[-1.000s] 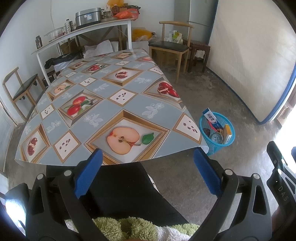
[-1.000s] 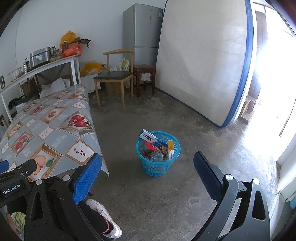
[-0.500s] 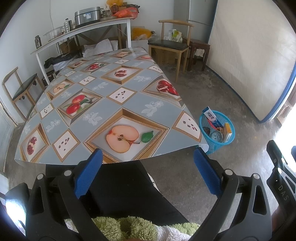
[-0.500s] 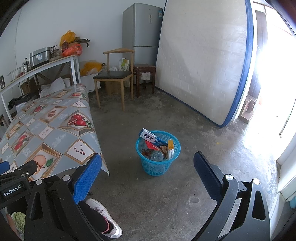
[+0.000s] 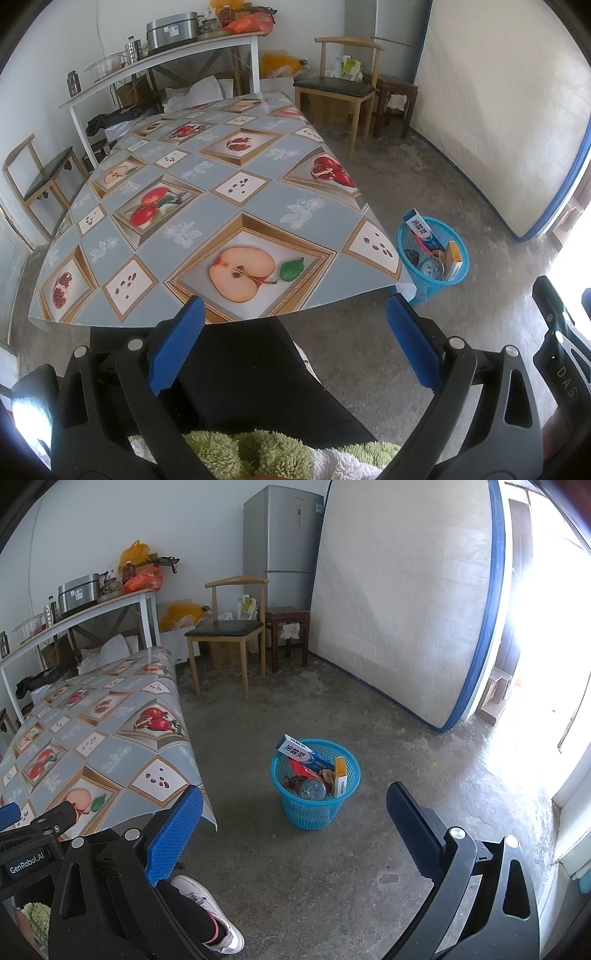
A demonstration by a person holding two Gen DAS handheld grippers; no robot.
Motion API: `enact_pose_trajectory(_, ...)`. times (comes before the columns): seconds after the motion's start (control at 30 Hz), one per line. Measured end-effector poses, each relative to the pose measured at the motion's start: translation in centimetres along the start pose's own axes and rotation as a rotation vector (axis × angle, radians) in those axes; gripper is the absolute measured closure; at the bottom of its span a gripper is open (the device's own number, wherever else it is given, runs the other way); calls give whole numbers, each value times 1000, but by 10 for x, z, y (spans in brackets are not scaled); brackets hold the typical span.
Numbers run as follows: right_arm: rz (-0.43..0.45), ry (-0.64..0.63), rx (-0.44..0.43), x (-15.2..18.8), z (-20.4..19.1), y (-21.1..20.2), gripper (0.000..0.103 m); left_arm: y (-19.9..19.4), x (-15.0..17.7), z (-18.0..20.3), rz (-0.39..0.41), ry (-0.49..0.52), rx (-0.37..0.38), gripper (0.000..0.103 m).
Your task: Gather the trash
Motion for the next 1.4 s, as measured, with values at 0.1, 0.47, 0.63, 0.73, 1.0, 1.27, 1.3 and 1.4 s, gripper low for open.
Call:
enact_pose_trajectory(0.1, 0, 1, 0, 0, 0, 0, 6, 1, 0, 0, 0, 1, 1, 8)
enact_pose_trajectory(0.47, 4, 1, 1, 4, 0, 1, 6, 0, 0, 0, 1, 1, 0, 8)
enact_pose_trajectory(0.63, 5, 2, 3, 6, -2, 1, 6, 1, 1, 1, 1, 1, 1, 8)
enact_pose_trajectory(0.73, 5, 2, 2, 6, -2, 1, 6, 1, 0, 0, 0, 3, 2, 8)
enact_pose_trajectory(1.0, 5, 3, 3, 6, -2, 1, 6, 1, 0, 1, 0, 3, 1, 8)
enact_pose_trajectory(1.27, 4, 3, 2, 6, -2, 1, 6, 1, -1, 0, -1, 4, 2, 8)
enact_pose_trajectory(1.3, 3, 3, 3, 6, -2, 1, 6, 1, -1, 0, -1, 4, 2, 8)
enact_pose_trajectory(1.4, 3, 3, 3, 6, -2, 1, 6, 1, 0, 1, -2, 3, 2, 8)
Point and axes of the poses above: each gripper's, at about its wrist camera, not at the fingertips, and y roughly the way its jaws point, z to its right, x to its underside, the point moved 2 cm from there along y, roughly the way its jaws point, and after that the axes turned 1 degree about z, right-handed, at the moved point
